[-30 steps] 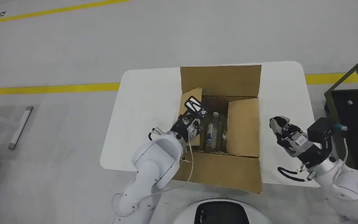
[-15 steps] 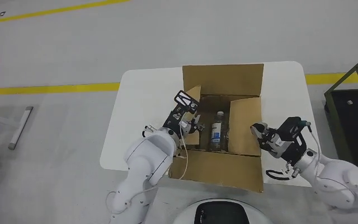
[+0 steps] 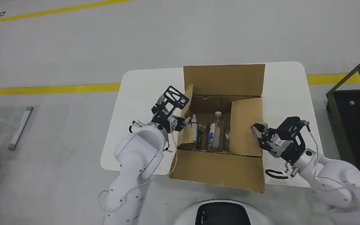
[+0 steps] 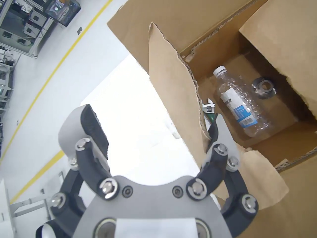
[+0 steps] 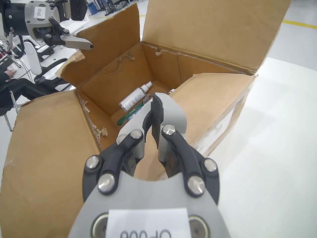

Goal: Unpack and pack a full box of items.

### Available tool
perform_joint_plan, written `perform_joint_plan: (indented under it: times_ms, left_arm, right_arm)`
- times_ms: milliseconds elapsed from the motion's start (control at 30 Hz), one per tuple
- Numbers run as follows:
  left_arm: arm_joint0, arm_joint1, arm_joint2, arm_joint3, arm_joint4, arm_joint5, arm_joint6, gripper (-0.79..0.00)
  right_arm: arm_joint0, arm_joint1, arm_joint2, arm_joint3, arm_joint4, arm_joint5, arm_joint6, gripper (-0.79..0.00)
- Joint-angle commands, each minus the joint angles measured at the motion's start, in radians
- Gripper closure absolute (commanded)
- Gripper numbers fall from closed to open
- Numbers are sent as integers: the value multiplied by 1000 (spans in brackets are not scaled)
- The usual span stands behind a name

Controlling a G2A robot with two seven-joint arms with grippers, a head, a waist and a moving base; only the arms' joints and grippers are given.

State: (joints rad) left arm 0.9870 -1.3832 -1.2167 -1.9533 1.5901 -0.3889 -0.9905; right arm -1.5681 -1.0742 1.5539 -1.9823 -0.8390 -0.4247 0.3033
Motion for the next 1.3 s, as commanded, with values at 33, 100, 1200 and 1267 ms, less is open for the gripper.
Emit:
perform_joint_plan:
  times_ms: [33,100,1200,1267]
  left_arm:
    - [1,5,-23,2,16,-15,2,-785]
    - [2,9,-35,7,27,-29,1,-785]
    - [70,41,-94,95,122,-75,53,-785]
    - [77,42,-94,94,123,-76,53,-785]
  right_arm:
    - [1,0,-1,2,0,0,2,0]
    - [1,0,-1,4,0,1,4,0]
    - [-13,0,18,0,5,26,-13,0]
    - [-15,-1,19,-2,5,28,-14,0]
